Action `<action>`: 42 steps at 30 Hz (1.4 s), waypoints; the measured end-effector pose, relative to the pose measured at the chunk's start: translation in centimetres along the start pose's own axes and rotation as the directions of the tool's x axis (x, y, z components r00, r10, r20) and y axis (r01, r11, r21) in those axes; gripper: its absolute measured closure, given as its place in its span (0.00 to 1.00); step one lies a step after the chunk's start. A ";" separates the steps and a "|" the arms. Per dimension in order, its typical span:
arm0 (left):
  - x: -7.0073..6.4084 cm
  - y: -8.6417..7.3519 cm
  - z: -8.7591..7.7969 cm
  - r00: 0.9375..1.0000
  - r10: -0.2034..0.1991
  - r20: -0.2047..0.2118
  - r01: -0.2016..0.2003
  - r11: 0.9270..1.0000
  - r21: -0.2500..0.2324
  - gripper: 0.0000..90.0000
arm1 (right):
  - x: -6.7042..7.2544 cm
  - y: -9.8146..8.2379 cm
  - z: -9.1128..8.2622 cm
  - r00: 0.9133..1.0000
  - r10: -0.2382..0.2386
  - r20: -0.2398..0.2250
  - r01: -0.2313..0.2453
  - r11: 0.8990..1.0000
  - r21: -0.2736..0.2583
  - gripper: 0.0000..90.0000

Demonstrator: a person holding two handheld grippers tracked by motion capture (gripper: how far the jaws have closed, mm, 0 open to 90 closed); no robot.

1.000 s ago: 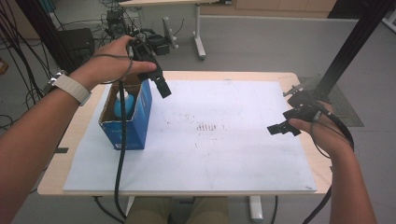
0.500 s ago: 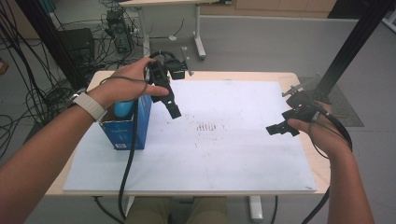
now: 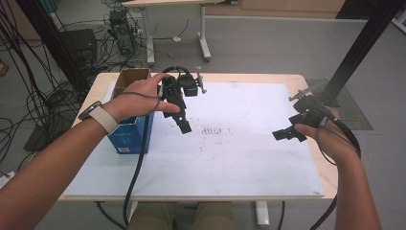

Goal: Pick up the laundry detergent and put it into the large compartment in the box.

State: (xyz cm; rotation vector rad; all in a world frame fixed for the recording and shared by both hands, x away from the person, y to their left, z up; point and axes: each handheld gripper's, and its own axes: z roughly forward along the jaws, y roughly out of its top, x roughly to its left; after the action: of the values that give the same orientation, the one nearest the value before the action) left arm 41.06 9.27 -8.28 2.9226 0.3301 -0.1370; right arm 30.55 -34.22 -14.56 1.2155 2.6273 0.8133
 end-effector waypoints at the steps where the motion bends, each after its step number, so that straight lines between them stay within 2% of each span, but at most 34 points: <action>1: 0.0 -0.1 0.1 1.000 -0.006 0.004 0.006 1.000 -0.002 0.09 | 0.0 0.1 0.0 1.000 -0.002 0.000 0.002 1.000 0.000 0.10; 8: -0.1 -0.1 1.1 1.000 0.002 0.016 -0.002 1.000 -0.005 0.09 | 0.1 0.2 0.1 1.000 -0.005 -0.001 0.005 1.000 0.002 0.10; 20: -0.3 0.2 1.8 1.000 0.014 0.025 -0.014 1.000 -0.001 0.09 | 0.0 0.1 0.3 1.000 0.000 -0.001 0.000 1.000 0.002 0.10; 42: 0.0 -0.1 1.9 0.999 0.001 0.034 0.000 1.000 -0.022 0.09 | 0.1 0.1 0.2 1.000 0.001 0.002 -0.001 1.000 0.005 0.10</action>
State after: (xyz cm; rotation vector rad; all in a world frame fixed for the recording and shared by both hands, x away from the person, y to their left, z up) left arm 40.92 8.98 -10.14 2.8947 0.3232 -0.1823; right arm 30.60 -33.99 -14.69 1.2189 2.6290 0.8061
